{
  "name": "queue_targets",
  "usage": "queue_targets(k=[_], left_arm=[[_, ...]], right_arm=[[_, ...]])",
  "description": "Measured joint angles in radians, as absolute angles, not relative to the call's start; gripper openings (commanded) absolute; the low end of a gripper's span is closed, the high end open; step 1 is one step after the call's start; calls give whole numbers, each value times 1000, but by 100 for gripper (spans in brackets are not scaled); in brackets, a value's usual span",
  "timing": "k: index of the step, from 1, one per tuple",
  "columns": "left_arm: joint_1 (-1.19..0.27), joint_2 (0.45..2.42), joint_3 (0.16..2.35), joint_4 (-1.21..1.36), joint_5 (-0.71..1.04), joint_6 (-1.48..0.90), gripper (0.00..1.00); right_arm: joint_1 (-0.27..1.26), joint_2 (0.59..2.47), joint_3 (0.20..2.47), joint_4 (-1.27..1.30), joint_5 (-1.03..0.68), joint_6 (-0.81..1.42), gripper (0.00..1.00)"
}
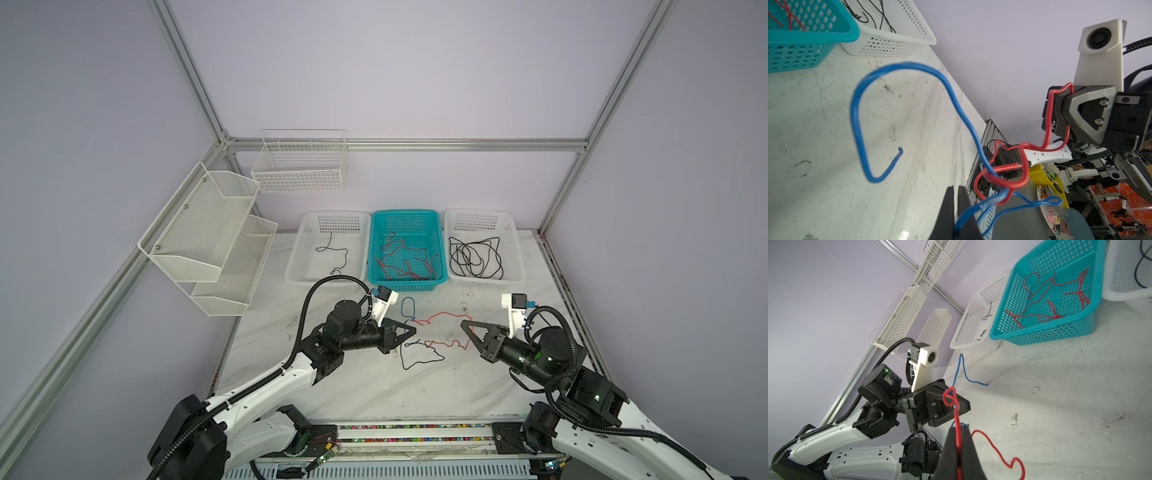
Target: Untangle the cables
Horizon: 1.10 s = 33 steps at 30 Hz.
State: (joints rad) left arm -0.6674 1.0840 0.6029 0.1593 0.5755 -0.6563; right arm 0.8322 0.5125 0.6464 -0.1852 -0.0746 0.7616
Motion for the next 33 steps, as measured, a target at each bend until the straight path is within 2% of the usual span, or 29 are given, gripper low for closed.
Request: queue_targets(k=[9, 26, 33], left_arm=[[-677, 1095, 591, 154, 561, -681, 0], [-688, 1057, 588, 142, 557, -696, 0], [-689, 1013, 576, 136, 564, -695, 0]], right_arm=[[830, 645, 605, 54, -102, 761, 0], [830, 821, 508, 300, -111, 720, 0], [830, 819, 505, 313, -64, 713, 0]])
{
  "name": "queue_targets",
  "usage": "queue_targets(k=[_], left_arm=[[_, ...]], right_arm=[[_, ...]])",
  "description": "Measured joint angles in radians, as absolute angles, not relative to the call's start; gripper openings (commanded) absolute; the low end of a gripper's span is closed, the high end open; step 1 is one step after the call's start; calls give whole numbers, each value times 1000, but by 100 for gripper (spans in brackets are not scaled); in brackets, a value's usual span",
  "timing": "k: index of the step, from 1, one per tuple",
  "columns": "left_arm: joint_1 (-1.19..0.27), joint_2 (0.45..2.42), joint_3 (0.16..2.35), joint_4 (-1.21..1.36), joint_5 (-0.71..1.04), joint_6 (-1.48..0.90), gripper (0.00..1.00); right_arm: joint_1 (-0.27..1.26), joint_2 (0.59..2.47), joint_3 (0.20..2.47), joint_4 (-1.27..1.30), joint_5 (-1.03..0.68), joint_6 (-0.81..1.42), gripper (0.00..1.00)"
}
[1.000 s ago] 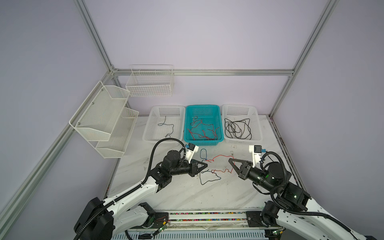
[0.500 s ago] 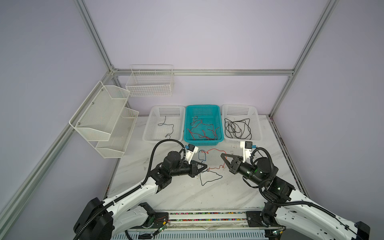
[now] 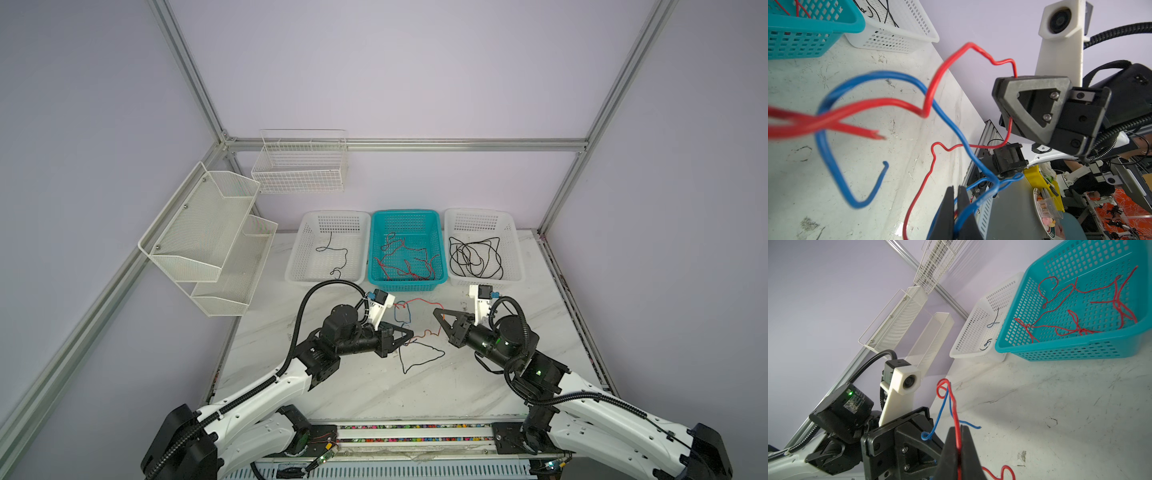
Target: Untangle the cables
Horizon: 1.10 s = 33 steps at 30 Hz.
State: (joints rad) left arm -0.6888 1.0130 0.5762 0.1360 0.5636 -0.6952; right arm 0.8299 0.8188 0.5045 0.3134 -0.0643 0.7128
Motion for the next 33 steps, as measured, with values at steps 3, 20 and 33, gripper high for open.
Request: queue_targets(k=[3, 20, 33], left_arm=[[-689, 995, 575, 137, 574, -695, 0], [-691, 858, 573, 96, 595, -693, 0], [-695, 839, 541, 163, 595, -725, 0]], right_arm=[[830, 825, 486, 324, -29, 712, 0], [830, 941, 435, 396, 66, 678, 0], [792, 955, 459, 390, 56, 757, 0]])
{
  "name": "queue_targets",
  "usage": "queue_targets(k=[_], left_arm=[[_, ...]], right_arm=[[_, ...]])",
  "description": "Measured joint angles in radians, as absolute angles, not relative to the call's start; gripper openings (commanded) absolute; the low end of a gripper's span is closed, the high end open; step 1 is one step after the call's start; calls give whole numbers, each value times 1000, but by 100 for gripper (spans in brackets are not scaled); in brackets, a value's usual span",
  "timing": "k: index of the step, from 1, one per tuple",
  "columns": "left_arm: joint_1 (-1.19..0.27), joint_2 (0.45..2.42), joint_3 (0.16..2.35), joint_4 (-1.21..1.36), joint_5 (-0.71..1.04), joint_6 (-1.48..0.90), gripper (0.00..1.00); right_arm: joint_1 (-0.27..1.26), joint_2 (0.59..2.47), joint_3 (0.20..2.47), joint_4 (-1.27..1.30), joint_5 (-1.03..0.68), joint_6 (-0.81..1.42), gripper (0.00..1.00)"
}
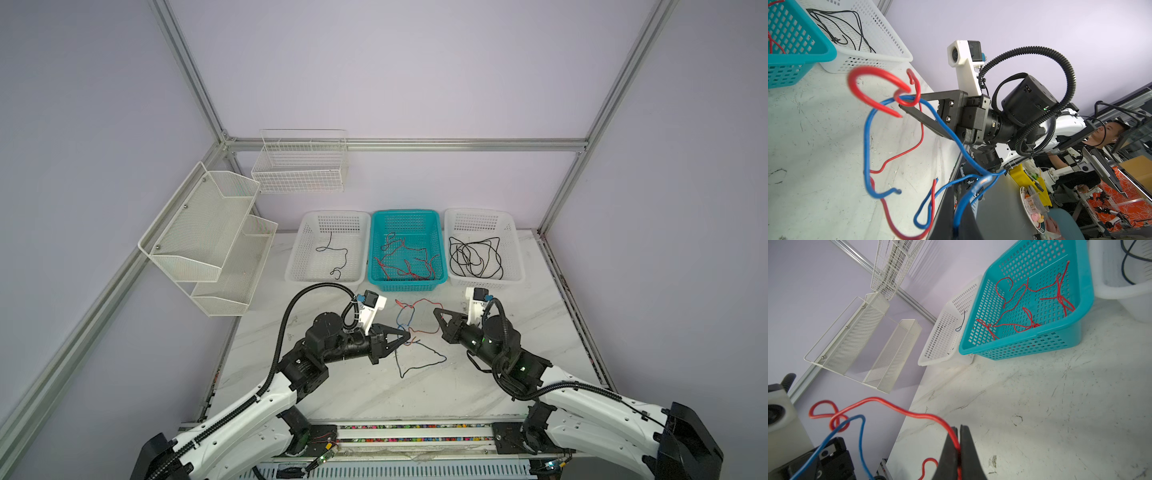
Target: Untangle the cables
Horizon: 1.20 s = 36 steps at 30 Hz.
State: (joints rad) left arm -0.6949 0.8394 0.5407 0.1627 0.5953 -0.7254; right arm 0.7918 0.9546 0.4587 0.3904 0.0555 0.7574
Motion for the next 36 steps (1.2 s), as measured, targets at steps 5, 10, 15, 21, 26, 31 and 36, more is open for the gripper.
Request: queue_targets(k=[5, 10, 15, 21, 26, 31, 36], left_arm=[[-695, 745, 541, 100, 598, -721, 0], [-695, 609, 539, 6, 587, -719, 0], [-695, 480, 540, -139, 522, -690, 0], [-695, 491, 564, -381, 382, -609, 0], [-688, 573, 673, -564, 228, -525, 0], [-669, 631, 787, -625, 102, -449, 0], [-637, 649, 799, -648, 38, -408, 0]], right_arm=[[533, 1051, 469, 379, -39, 797, 0], [408, 1142, 469, 356, -122, 801, 0], [393, 1135, 469, 355, -201, 801, 0], [393, 1053, 542, 293, -239, 789, 0], [393, 1118, 728, 280, -253, 746, 0], [393, 1351, 907, 304, -277, 727, 0], [393, 1649, 1100, 300, -268, 707, 0]])
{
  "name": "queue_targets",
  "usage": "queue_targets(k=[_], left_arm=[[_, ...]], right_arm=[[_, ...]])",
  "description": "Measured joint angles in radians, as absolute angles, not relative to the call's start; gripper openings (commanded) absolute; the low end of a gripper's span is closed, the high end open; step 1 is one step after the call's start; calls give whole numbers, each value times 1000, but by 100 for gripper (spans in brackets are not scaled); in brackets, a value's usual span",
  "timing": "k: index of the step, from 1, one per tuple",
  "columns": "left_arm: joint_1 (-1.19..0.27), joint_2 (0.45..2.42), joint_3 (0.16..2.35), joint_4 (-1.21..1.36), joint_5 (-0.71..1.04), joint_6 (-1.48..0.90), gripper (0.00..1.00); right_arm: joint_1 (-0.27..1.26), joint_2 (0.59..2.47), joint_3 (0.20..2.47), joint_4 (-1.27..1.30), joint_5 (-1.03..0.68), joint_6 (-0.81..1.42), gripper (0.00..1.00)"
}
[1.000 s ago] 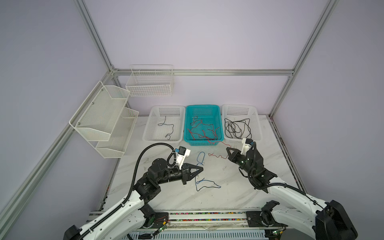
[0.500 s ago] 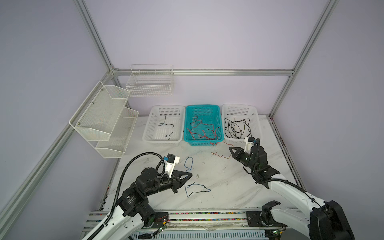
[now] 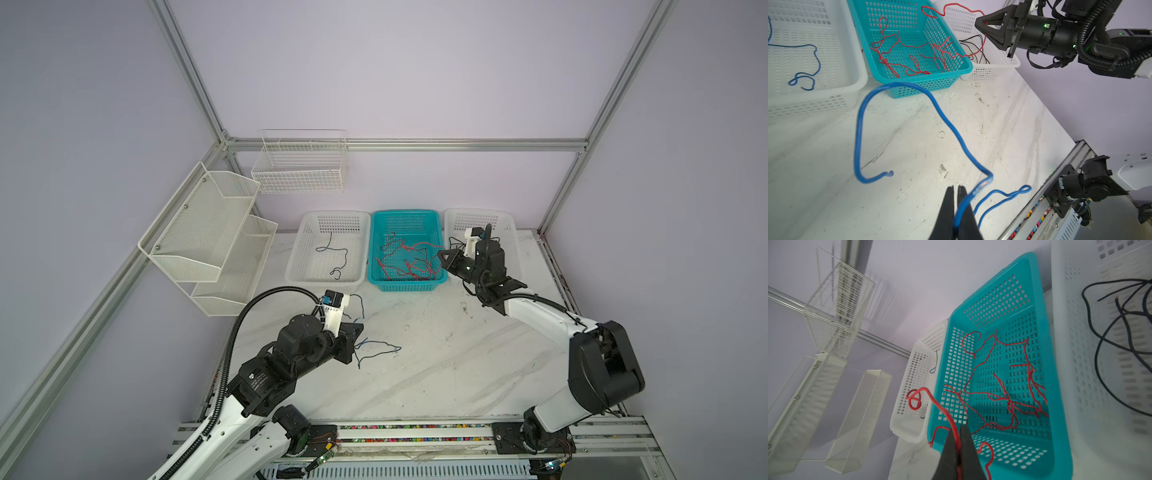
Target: Untangle the cables
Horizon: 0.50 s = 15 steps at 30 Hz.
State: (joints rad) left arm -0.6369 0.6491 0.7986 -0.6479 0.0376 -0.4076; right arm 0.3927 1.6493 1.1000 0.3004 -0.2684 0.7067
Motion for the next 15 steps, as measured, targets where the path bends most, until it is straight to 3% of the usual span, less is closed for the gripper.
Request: queue_targets(k=[8, 15], left_arm=[[-591, 661, 799, -676, 18, -395, 0], [-508, 691, 801, -676, 36, -369, 0]], right_arm=[[406, 1944, 1346, 260, -223, 665, 0], [441, 1988, 1431, 200, -180, 616, 38]])
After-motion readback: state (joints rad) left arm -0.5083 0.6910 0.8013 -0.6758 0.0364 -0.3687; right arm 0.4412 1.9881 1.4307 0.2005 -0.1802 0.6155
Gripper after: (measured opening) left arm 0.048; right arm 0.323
